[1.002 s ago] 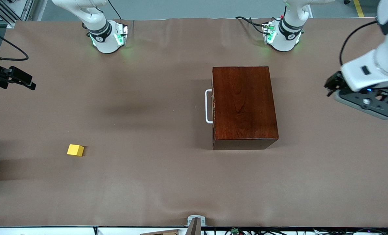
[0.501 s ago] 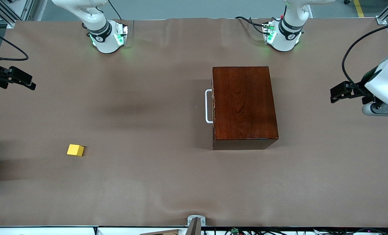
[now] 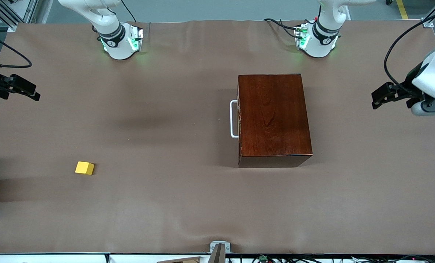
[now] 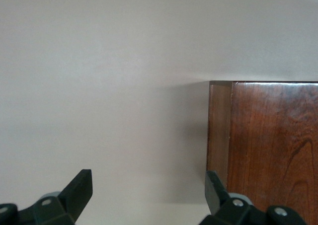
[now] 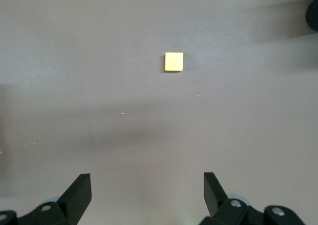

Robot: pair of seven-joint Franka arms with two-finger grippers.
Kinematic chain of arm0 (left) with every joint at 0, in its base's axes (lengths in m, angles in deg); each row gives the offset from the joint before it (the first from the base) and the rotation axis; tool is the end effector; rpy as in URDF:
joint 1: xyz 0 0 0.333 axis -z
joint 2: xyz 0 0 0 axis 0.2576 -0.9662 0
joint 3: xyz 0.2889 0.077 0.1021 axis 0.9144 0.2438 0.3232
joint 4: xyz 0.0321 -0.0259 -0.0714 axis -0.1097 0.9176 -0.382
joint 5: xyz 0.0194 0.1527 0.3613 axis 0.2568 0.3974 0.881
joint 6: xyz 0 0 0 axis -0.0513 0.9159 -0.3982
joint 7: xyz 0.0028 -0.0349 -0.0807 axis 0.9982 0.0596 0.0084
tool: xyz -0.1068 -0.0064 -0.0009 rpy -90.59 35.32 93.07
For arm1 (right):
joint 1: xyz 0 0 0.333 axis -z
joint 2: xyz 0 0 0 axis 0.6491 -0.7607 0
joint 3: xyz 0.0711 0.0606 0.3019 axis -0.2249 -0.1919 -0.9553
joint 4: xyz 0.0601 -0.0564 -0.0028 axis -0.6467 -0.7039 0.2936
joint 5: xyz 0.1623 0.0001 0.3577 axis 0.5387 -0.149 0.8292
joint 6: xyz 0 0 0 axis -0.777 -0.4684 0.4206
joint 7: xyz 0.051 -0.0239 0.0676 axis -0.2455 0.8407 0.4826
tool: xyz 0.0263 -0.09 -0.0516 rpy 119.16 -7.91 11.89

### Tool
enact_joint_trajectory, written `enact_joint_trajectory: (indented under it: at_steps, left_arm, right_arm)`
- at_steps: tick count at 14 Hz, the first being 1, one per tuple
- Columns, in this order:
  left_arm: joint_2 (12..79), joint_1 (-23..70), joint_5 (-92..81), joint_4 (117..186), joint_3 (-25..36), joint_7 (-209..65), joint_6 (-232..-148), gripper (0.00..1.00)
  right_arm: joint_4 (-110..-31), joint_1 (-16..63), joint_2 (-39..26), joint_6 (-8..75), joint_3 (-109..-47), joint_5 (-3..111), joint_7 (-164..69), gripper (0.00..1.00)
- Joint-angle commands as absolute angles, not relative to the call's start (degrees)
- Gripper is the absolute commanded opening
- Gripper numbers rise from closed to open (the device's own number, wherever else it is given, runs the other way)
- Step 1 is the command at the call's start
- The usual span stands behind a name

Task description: Open drawer, take yellow block, close drawer

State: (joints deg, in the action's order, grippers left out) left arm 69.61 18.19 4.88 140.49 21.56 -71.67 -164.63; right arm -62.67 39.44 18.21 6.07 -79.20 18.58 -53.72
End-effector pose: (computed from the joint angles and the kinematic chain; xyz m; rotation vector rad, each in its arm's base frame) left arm 0.5629 -0.0514 0.6236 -3.1202 -0.0258 -0.0379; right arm 0.5444 -0.0274 0.6274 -3.1116 0.1235 0.0422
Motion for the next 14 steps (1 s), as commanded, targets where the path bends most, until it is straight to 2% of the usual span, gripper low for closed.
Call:
enact_joint_trajectory:
  at_steps: [1, 14]
  left_arm:
    - [71.8, 19.5, 3.4, 143.5, 24.1, -72.7, -166.3, 1.00]
    - [72.0, 19.4, 3.3, 143.3, 23.5, -76.8, -166.2, 1.00]
  right_arm:
    - [-61.4, 39.9, 17.7, 5.7, -79.4, 18.8, -53.8, 1.00]
    - [-61.3, 39.9, 17.7, 5.7, -79.4, 18.8, -53.8, 1.00]
